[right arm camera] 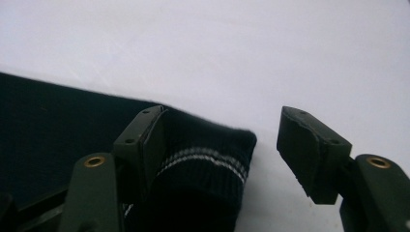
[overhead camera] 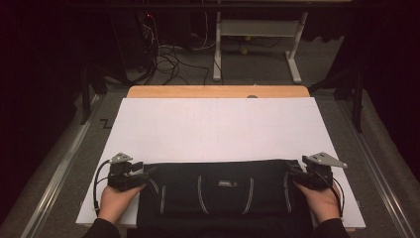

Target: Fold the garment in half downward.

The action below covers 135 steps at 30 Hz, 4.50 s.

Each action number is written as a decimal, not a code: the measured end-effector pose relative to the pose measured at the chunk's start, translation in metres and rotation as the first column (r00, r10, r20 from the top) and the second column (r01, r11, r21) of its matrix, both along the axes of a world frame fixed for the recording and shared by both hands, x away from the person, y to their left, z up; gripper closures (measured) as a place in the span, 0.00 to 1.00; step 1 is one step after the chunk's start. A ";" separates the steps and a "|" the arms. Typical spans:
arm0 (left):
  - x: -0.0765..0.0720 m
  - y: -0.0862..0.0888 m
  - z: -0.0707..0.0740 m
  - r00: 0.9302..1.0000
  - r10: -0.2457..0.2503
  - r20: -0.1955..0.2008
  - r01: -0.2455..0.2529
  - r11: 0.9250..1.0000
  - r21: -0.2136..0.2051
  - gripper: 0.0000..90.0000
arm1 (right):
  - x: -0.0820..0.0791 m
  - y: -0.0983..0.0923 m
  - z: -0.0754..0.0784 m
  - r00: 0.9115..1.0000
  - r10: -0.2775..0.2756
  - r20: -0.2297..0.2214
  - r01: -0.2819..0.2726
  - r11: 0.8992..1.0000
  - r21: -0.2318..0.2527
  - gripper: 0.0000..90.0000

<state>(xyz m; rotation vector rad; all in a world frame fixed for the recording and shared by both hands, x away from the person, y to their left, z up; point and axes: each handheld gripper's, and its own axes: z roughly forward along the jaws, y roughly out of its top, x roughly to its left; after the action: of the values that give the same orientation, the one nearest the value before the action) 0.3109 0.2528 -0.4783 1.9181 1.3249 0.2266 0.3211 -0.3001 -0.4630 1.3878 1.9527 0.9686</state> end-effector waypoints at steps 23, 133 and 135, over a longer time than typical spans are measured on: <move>-0.011 -0.015 -0.006 0.999 -0.041 0.020 0.040 0.998 0.044 0.70 | -0.009 0.007 -0.010 0.989 0.096 -0.112 -0.094 0.995 0.030 0.86; 0.056 -0.032 0.015 0.990 0.038 0.135 -0.047 0.997 0.065 0.35 | 0.047 0.016 0.015 0.998 0.069 0.011 -0.069 0.997 0.026 0.23; 0.047 -0.038 0.011 0.990 0.007 0.138 -0.015 0.998 0.056 0.35 | 0.039 0.018 0.010 0.996 0.093 0.009 -0.093 0.995 0.024 0.25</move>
<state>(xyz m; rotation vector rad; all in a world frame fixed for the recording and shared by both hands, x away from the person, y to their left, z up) 0.3579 0.2144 -0.4669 1.9062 1.2490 0.3993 0.3600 -0.2818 -0.4530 1.3145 2.0216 1.0413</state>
